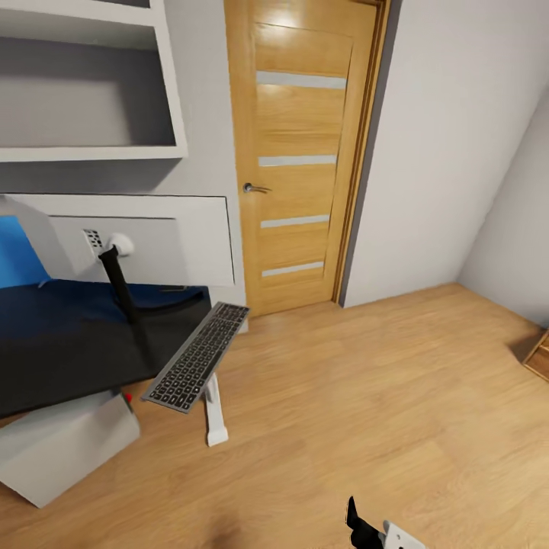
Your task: In the bedroom, organize the workspace by keeping the computer under the desk, ensuring the monitor is on the desk, placing the keyboard on the desk next to the monitor, placing the mouse on the desk next to the keyboard, moving the folder from the swivel chair onto the desk next to the mouse, stacking the notebook on top of the folder with the pen on top of the notebook, and positioning the swivel chair next to the desk.
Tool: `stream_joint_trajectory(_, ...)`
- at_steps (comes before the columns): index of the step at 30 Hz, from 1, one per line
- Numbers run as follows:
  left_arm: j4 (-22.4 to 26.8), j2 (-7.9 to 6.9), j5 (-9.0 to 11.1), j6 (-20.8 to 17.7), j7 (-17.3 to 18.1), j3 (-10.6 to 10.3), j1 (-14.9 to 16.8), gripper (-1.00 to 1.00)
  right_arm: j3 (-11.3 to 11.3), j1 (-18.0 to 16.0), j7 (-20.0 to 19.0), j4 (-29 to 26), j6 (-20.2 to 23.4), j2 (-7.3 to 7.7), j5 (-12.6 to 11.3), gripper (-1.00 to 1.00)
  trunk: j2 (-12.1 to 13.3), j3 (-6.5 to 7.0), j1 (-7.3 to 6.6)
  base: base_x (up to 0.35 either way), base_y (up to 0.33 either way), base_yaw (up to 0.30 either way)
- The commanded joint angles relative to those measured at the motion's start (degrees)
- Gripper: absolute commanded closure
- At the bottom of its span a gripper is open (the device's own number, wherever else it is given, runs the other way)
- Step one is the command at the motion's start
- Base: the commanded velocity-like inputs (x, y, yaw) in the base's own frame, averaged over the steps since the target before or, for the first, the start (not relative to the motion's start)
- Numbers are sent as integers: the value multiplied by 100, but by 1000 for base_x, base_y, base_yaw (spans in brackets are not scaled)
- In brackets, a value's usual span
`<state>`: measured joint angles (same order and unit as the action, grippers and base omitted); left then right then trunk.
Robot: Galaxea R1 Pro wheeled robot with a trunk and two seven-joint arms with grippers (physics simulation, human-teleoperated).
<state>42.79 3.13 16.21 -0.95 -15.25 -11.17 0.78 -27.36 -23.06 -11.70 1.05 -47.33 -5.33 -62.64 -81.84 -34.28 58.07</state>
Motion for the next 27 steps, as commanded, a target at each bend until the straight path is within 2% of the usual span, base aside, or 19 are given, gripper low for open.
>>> stream_joint_trajectory(1,10,-5,49,-10,-45,-26,1,-100,-24,-6,-43,11,-14,-3,-61,-100,-3,-5,0,0,0,-266)
stream_joint_trajectory(12,10,-5,49,-10,-36,-36,1,-100,-24,-6,-43,10,-14,-3,-64,-100,-3,-5,0,189,0,-272)
stream_joint_trajectory(27,10,-5,49,-10,-32,-56,1,-100,-24,-6,-43,10,-14,-3,-58,-100,-3,-5,0,20,0,-288)
